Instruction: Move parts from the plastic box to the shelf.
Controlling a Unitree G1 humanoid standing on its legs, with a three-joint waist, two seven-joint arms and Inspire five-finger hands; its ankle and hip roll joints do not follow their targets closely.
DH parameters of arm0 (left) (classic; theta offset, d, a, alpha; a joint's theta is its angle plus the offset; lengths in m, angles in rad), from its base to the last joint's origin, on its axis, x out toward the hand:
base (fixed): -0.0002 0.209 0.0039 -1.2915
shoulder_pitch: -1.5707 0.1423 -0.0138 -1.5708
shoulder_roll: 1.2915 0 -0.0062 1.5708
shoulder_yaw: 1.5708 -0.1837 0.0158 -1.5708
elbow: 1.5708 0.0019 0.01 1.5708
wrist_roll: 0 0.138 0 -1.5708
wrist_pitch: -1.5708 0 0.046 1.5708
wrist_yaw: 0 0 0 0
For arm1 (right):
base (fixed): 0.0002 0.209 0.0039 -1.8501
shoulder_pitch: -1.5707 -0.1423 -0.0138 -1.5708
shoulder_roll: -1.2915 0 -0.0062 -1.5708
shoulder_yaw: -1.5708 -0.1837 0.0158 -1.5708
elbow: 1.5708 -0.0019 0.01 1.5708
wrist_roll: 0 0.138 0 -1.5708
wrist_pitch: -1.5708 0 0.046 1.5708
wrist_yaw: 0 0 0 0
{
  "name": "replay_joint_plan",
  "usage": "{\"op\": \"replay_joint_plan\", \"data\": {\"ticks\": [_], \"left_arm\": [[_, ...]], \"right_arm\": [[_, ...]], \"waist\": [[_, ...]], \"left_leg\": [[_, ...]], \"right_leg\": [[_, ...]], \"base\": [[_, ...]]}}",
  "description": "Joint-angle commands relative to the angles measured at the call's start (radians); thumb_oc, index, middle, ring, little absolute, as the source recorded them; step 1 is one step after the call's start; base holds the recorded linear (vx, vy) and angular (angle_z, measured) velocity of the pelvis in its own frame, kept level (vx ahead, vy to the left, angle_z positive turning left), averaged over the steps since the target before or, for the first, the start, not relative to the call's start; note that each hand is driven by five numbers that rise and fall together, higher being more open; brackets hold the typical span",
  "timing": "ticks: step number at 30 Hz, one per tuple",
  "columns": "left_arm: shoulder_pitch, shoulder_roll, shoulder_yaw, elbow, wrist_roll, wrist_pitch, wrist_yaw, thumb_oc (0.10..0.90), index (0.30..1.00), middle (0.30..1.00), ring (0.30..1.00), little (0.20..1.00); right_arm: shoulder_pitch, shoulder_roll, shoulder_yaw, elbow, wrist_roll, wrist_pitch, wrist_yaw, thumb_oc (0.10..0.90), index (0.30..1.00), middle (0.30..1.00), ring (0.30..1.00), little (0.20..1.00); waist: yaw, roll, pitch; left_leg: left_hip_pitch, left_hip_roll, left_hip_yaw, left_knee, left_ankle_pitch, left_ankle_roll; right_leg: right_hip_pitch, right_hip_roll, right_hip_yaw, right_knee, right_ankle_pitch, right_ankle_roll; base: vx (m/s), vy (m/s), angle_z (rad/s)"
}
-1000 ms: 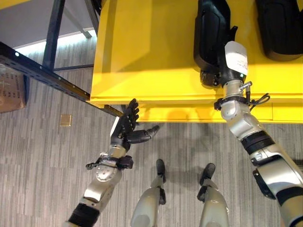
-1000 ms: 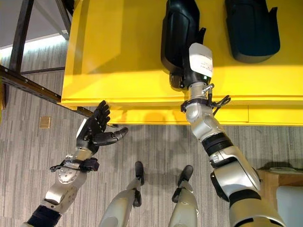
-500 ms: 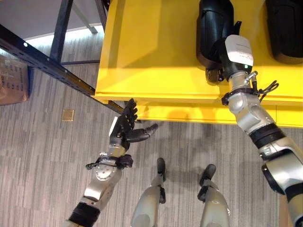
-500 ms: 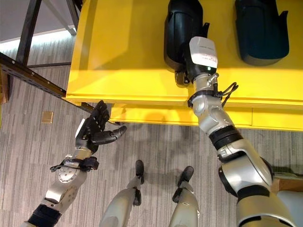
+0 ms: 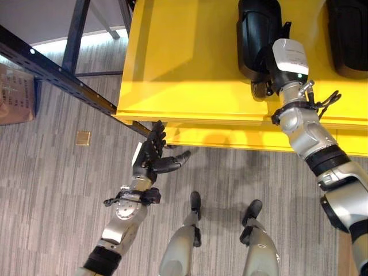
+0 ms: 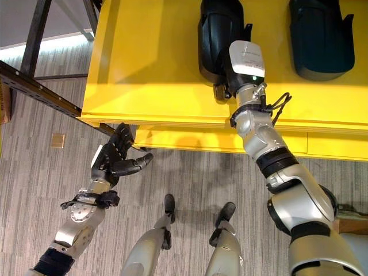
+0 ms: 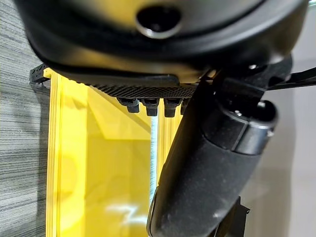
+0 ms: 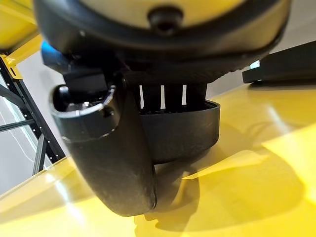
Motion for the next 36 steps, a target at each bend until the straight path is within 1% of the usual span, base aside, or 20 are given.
{"op": "replay_joint_plan", "data": {"ticks": [1, 7, 26, 36], "left_arm": [[-0.053, 0.058, 0.032, -0.103, -0.023, -0.123, 0.006, 0.900, 1.000, 1.000, 1.000, 1.000], [-0.053, 0.057, 0.032, -0.107, -0.025, -0.124, 0.007, 0.900, 1.000, 1.000, 1.000, 1.000], [-0.050, 0.062, 0.046, -0.111, -0.028, -0.128, 0.014, 0.900, 1.000, 1.000, 1.000, 1.000], [-0.052, 0.064, 0.048, -0.113, -0.014, -0.130, 0.021, 0.900, 1.000, 1.000, 1.000, 1.000]], "right_arm": [[-0.147, 0.027, 0.061, 0.033, -0.045, -0.010, -0.003, 0.400, 0.300, 0.300, 0.300, 0.300], [-0.157, 0.039, 0.066, 0.053, -0.045, -0.009, -0.002, 0.400, 0.300, 0.300, 0.300, 0.300], [-0.185, 0.059, 0.110, 0.034, -0.079, -0.015, 0.031, 0.400, 0.300, 0.300, 0.300, 0.300], [-0.187, 0.075, 0.124, 0.043, -0.092, -0.018, 0.042, 0.400, 0.300, 0.300, 0.300, 0.300]], "waist": [[0.075, -0.090, -0.004], [0.080, -0.089, -0.005], [0.096, -0.104, -0.005], [0.104, -0.103, -0.002]], "left_leg": [[0.069, 0.044, 0.012, -0.009, -0.069, -0.066], [0.068, 0.043, 0.010, -0.011, -0.068, -0.064], [0.062, 0.040, 0.001, -0.016, -0.067, -0.064], [0.054, 0.035, -0.004, -0.013, -0.070, -0.060]], "right_leg": [[0.106, -0.096, 0.000, -0.071, 0.075, 0.113], [0.108, -0.097, -0.003, -0.074, 0.075, 0.112], [0.115, -0.096, -0.015, -0.085, 0.081, 0.116], [0.113, -0.098, -0.017, -0.083, 0.083, 0.117]], "base": [[0.00, 0.000, 0.00], [0.00, 0.000, 0.00], [0.00, 0.000, 0.00], [0.00, 0.000, 0.00]]}}
